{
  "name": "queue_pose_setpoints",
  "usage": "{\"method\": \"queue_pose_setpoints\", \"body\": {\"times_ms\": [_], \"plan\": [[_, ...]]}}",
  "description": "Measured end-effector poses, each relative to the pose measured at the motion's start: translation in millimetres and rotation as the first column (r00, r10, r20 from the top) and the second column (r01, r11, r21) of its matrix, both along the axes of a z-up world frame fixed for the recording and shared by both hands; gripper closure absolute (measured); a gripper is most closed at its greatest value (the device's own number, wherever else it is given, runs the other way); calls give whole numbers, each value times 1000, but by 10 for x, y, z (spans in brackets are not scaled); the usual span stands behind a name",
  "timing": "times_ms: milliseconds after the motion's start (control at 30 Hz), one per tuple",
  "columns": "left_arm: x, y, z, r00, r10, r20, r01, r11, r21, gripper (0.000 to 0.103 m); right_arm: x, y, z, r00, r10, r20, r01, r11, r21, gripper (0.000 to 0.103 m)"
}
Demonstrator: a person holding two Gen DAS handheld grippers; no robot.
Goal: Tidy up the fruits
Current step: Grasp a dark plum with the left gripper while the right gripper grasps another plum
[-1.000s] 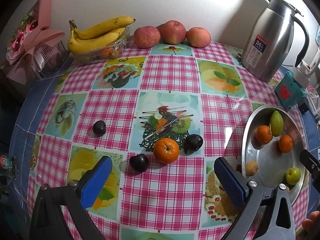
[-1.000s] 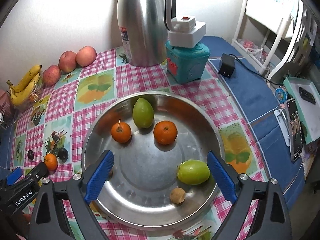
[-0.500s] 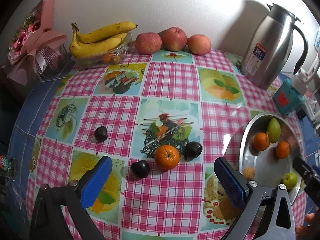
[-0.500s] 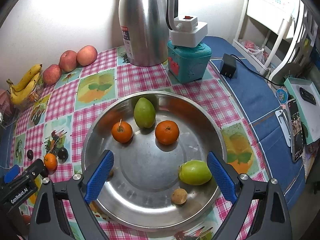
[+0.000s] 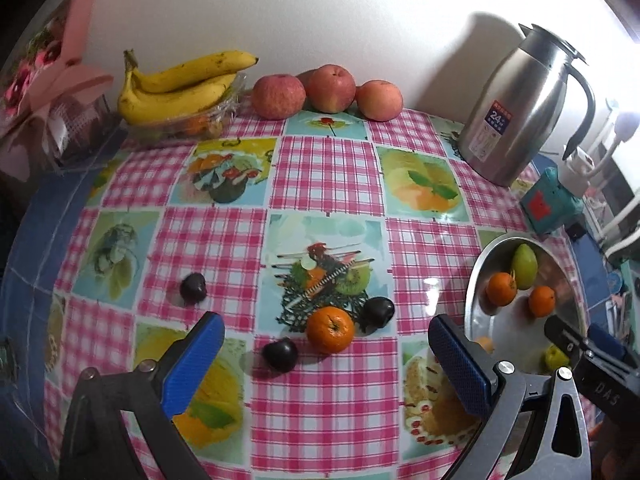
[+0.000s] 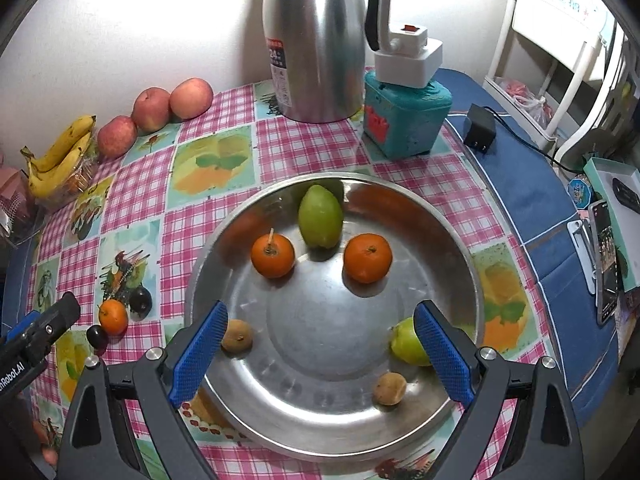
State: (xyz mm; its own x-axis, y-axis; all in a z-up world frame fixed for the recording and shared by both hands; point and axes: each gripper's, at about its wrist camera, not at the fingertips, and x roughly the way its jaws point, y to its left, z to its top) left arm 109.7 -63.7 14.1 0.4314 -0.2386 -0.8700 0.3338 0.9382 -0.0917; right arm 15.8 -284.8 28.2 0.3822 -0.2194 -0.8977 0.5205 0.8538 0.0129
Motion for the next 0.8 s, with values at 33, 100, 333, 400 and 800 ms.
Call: {"method": "queue_pose_setpoints", "body": {"times_ms": [33, 100, 333, 400, 800], "plan": [[11, 22, 10, 1000, -2, 10, 2, 1000, 5, 0, 10, 17, 3, 1000, 3, 4, -3, 1000, -3, 9], [40, 77, 25, 1000, 4, 21, -4, 1000, 4, 0, 39, 61, 7, 1000, 11, 11, -11, 1000, -9, 9], [196, 374, 73, 997, 71, 36, -70, 997, -23, 0, 148, 232, 23, 998, 41, 53, -40, 999, -14, 9], [253, 488, 103, 994, 99, 47, -97, 995, -32, 0, 192, 293, 48, 996, 52, 75, -52, 999, -5, 9], [557, 1085, 194, 972, 217, 91, -209, 974, -83, 1, 524, 818, 120, 969, 189, 160, -194, 981, 21, 21]]}}
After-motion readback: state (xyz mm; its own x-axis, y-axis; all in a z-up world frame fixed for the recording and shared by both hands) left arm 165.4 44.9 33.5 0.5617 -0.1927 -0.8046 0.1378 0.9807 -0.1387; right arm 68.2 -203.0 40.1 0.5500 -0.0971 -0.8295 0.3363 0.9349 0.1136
